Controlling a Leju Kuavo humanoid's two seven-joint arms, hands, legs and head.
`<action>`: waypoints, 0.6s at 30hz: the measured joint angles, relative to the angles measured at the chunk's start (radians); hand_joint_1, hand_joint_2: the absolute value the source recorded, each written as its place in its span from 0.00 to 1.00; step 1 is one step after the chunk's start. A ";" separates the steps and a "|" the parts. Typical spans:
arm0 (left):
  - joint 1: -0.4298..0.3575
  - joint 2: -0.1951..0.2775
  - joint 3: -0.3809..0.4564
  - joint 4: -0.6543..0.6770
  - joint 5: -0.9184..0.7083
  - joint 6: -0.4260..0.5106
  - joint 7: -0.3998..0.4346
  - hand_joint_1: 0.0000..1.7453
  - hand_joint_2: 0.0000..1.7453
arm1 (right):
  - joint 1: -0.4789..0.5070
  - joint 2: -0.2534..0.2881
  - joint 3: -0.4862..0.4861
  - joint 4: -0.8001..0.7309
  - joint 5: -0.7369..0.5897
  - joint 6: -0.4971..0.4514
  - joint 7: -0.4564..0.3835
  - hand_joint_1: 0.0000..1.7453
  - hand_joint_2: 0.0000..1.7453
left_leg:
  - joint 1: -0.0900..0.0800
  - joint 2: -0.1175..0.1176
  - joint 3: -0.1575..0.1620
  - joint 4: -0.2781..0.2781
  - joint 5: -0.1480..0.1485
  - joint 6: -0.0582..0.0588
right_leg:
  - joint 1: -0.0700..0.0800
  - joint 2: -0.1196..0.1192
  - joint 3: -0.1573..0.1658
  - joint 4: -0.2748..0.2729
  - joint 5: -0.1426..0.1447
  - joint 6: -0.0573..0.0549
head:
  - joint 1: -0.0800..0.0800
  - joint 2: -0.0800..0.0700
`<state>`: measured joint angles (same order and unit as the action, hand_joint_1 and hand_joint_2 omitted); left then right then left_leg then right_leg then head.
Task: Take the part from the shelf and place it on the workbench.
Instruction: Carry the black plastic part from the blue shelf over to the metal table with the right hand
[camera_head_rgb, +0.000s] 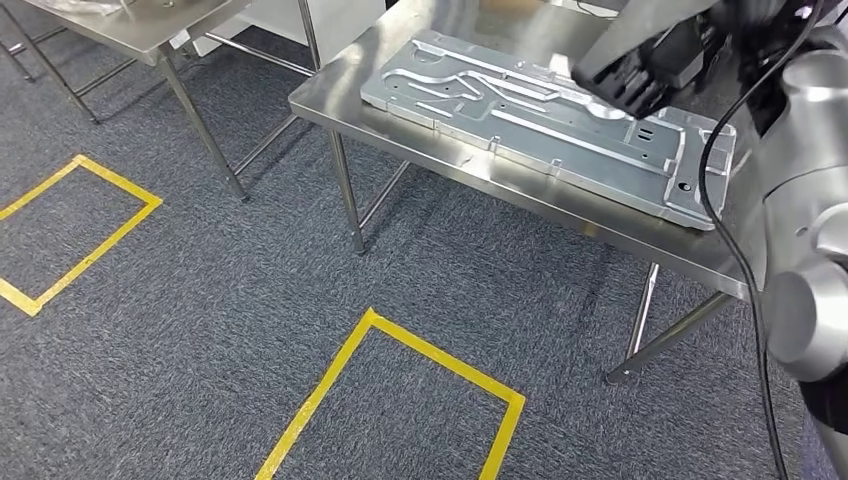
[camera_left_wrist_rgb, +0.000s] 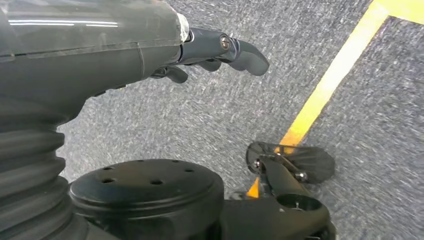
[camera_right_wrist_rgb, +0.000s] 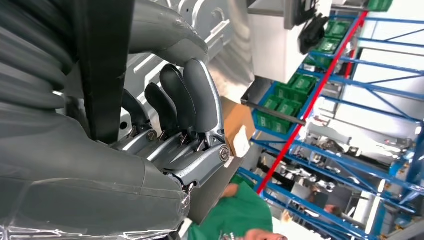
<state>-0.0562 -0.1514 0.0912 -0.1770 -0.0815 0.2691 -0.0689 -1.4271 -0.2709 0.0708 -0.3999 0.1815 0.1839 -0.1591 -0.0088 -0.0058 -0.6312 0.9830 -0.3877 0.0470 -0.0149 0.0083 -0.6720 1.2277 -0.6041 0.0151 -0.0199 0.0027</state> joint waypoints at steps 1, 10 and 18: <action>0.000 0.000 0.000 0.000 -0.001 -0.001 0.002 0.00 1.00 | -0.005 -0.001 0.001 0.002 0.004 -0.001 0.010 0.88 1.00 | 0.001 -0.001 0.002 0.001 -0.003 -0.001 | -0.001 0.000 -0.026 0.045 -0.008 0.002 | 0.000 0.000; 0.004 0.001 0.001 0.000 0.007 -0.026 -0.011 0.00 1.00 | -0.059 0.000 0.016 0.009 0.049 -0.010 0.044 0.88 1.00 | 0.004 -0.008 -0.007 0.050 -0.039 -0.037 | -0.015 -0.003 0.044 -0.180 0.142 0.006 | -0.004 0.000; -0.001 -0.002 0.001 0.000 0.000 -0.018 0.010 0.00 1.00 | -0.101 0.009 0.029 0.007 0.068 -0.009 0.045 0.88 1.00 | 0.008 0.001 -0.141 0.335 -0.133 -0.049 | -0.007 0.002 0.068 -0.183 0.116 -0.027 | -0.009 0.000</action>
<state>-0.0571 -0.1530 0.0923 -0.1770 -0.0817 0.2511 -0.0584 -1.5286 -0.2623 0.0995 -0.3926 0.2497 0.1752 -0.1141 -0.0007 -0.0049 -0.7718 1.3180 -0.5207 -0.0023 -0.0222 0.0107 -0.6042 1.0452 -0.4885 -0.0117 -0.0285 0.0027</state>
